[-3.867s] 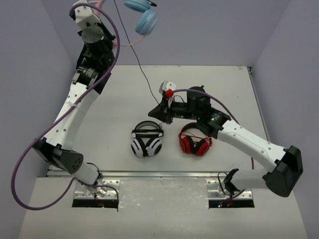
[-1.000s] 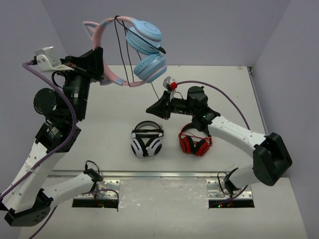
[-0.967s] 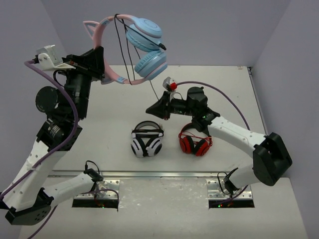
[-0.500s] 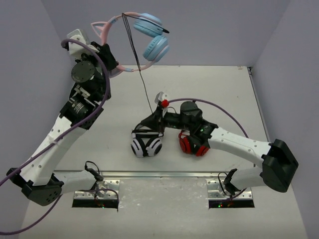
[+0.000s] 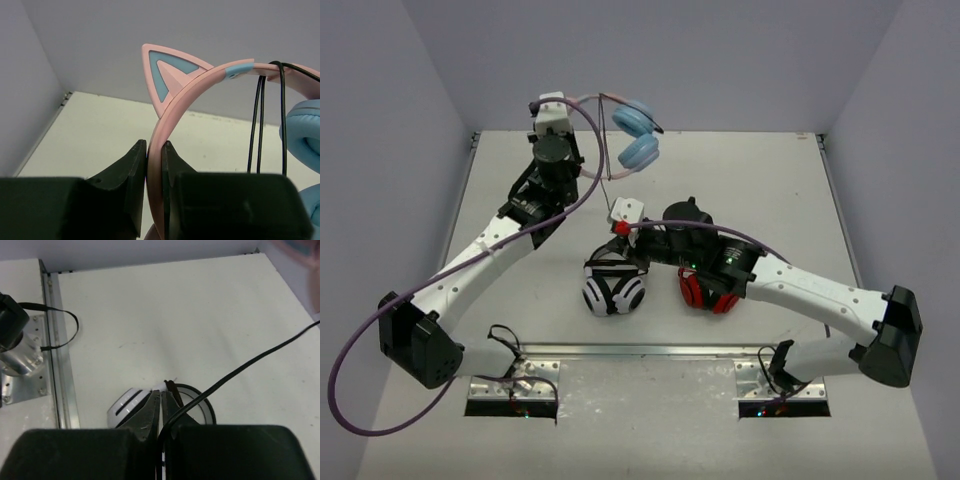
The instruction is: Wrap the headphones
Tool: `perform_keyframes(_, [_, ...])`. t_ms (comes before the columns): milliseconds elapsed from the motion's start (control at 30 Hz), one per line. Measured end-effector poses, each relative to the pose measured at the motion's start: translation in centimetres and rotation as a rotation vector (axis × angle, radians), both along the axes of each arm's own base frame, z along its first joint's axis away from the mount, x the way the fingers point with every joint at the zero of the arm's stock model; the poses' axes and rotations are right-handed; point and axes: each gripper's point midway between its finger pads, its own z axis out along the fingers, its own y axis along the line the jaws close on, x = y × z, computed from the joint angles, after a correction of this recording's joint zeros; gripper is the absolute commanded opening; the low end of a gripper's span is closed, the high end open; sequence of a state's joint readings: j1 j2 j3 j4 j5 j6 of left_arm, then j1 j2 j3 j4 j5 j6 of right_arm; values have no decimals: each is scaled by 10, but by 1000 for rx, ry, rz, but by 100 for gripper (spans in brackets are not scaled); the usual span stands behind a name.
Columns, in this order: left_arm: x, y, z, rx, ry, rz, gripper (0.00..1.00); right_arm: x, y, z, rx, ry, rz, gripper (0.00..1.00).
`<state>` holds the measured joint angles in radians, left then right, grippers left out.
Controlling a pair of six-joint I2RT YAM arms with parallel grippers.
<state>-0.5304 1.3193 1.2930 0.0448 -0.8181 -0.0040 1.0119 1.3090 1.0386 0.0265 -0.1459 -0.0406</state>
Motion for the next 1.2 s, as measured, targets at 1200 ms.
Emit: perform_keyframes(1200, [-53, -154, -114, 301, 71, -1140, 0, 161, -164, -7, -512, -236, -333, 7])
